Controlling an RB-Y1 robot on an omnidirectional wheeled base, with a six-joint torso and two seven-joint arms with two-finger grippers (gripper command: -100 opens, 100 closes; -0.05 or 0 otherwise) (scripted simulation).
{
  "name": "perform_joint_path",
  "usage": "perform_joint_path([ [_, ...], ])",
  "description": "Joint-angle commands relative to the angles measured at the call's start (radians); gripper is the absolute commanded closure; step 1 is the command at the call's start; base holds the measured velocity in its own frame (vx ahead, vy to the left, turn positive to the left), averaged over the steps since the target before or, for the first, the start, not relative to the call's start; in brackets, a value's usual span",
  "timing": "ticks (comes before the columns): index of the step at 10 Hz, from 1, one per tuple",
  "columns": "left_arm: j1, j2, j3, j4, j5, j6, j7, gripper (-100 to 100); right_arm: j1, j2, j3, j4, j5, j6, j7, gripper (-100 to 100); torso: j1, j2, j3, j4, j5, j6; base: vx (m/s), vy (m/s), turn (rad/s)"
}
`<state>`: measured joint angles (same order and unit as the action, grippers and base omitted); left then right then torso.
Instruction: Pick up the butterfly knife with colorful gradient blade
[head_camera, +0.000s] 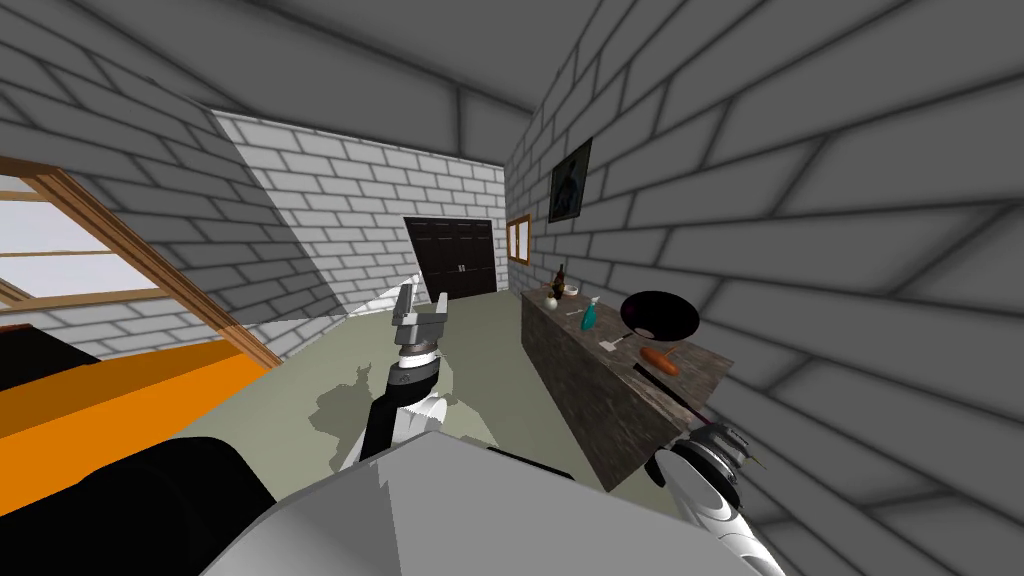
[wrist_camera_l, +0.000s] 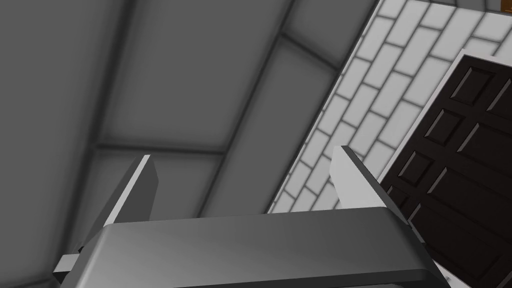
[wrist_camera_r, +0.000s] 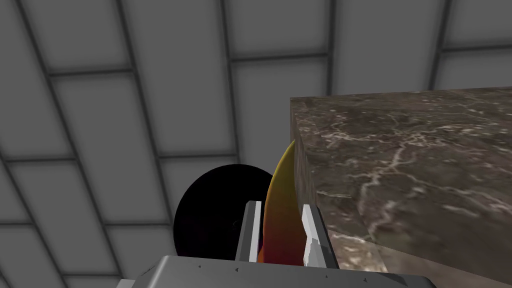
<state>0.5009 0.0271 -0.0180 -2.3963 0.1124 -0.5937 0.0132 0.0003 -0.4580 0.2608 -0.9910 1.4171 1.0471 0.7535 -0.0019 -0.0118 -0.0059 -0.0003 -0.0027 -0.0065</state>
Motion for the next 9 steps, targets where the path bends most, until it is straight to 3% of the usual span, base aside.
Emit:
perform_joint_path([
  [1, 0.0, 0.0, 0.0, 0.0, 0.0, 0.0, 0.0, 0, 0.0, 0.0, 0.0, 0.0, 0.0, 0.0, 0.0, 100, 0.0, 0.0, 0.0, 0.0, 0.0, 0.0, 0.0, 0.0, 0.0],
  [2, 0.0, 0.0, 0.0, 0.0, 0.0, 0.0, 0.0, 0, 0.0, 0.0, 0.0, 0.0, 0.0, 0.0, 0.0, 0, 0.0, 0.0, 0.0, 0.0, 0.0, 0.0, 0.0, 0.0, 0.0],
  [3, 0.0, 0.0, 0.0, 0.0, 0.0, 0.0, 0.0, 0, -0.006, 0.006, 0.03, 0.004, 0.019, -0.004, -0.017, 100, 0.0, 0.0, 0.0, 0.0, 0.0, 0.0, 0.067, 0.001, -0.335],
  [6, 0.0, 0.0, 0.0, 0.0, 0.0, 0.0, 0.0, 0, -0.018, 0.018, 0.122, -0.034, 0.064, -0.023, -0.019, 100, 0.002, -0.008, -0.005, -0.002, 0.0, 0.001, 0.139, 0.015, -0.47],
  [7, 0.0, 0.0, 0.0, 0.0, 0.0, 0.0, 0.0, 0, -0.018, 0.018, 0.128, -0.034, 0.064, -0.023, -0.019, 100, 0.002, -0.009, -0.005, -0.002, 0.001, 0.0, 0.097, 0.024, -0.306],
  [9, 0.0, 0.0, 0.0, 0.0, 0.0, 0.0, 0.0, 0, -0.026, 0.026, 0.189, -0.059, 0.095, -0.036, -0.021, 100, 0.0, -0.006, -0.004, -0.002, 0.0, 0.001, 0.094, 0.003, -0.372],
])
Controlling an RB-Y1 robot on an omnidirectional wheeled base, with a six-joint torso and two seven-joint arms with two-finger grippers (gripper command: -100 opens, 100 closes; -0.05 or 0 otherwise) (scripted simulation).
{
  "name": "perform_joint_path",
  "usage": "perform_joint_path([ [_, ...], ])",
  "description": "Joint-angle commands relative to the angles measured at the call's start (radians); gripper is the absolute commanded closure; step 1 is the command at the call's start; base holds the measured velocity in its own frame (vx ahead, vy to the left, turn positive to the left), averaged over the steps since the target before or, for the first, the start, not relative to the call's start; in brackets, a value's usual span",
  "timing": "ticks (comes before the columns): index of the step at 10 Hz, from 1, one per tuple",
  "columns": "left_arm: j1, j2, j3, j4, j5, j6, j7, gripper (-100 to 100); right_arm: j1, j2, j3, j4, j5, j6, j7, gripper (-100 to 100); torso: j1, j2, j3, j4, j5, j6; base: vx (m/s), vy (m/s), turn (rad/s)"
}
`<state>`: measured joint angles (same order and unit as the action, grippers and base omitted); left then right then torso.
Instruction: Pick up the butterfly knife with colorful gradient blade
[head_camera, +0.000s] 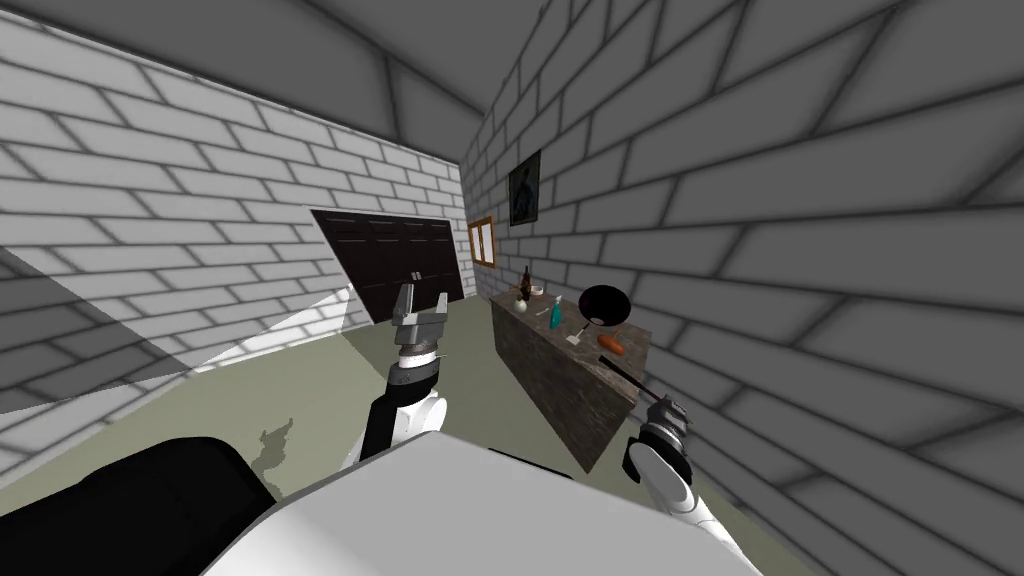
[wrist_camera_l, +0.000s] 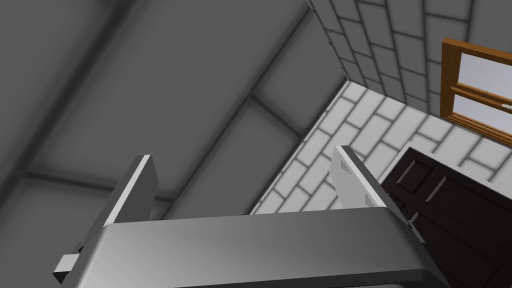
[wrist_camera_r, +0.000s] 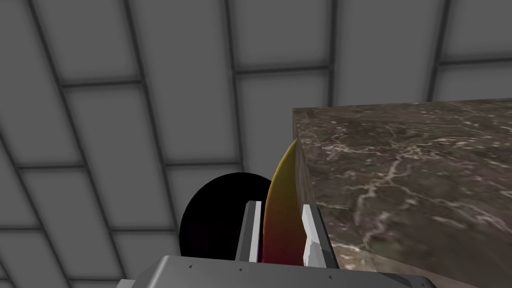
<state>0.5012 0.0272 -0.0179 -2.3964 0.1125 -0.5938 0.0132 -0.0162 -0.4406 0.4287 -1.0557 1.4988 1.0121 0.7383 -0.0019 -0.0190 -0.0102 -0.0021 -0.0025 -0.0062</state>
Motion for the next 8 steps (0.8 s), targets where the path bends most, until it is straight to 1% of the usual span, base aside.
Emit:
perform_joint_path([
  [1, 0.0, 0.0, 0.0, 0.0, 0.0, 0.0, 0.0, 0, -0.014, 0.013, 0.05, -0.007, 0.028, -0.008, -0.007, 100, 0.0, 0.0, 0.0, 0.0, 0.0, 0.0, 0.129, 0.018, -0.413],
  [2, 0.0, 0.0, 0.0, 0.0, 0.0, 0.0, 0.0, 0, -0.014, 0.013, 0.058, -0.007, 0.028, -0.008, -0.007, 100, 0.0, -0.002, -0.001, 0.0, 0.0, 0.0, 0.089, 0.031, -0.285],
  [4, 0.0, 0.0, 0.0, 0.0, 0.0, 0.0, 0.0, 0, -0.022, 0.021, 0.123, -0.032, 0.059, -0.021, -0.008, 100, 0.001, 0.001, 0.0, 0.0, 0.0, 0.0, 0.088, 0.044, -0.446],
  [5, 0.0, 0.0, 0.0, 0.0, 0.0, 0.0, 0.0, 0, -0.026, 0.025, 0.147, -0.045, 0.074, -0.028, -0.009, 100, 0.002, 0.001, 0.0, 0.0, 0.001, 0.0, 0.118, 0.05, -0.391],
  [6, 0.0, 0.0, 0.0, 0.0, 0.0, 0.0, 0.0, 0, -0.026, 0.025, 0.156, -0.045, 0.074, -0.028, -0.009, 100, 0.002, -0.001, 0.0, 0.0, 0.001, -0.001, 0.082, 0.037, -0.245],
  [7, 0.0, 0.0, 0.0, 0.0, 0.0, 0.0, 0.0, 0, -0.018, 0.019, 0.143, -0.059, 0.066, -0.03, 0.003, 100, 0.001, 0.0, 0.0, 0.0, 0.0, -0.001, 0.025, 0.018, -0.032],
  [8, 0.0, 0.0, 0.0, 0.0, 0.0, 0.0, 0.0, 0, -0.018, 0.02, 0.146, -0.058, 0.068, -0.029, -0.001, 0, -0.001, 0.002, 0.001, 0.001, 0.0, -0.002, 0.006, 0.005, 0.007],
])
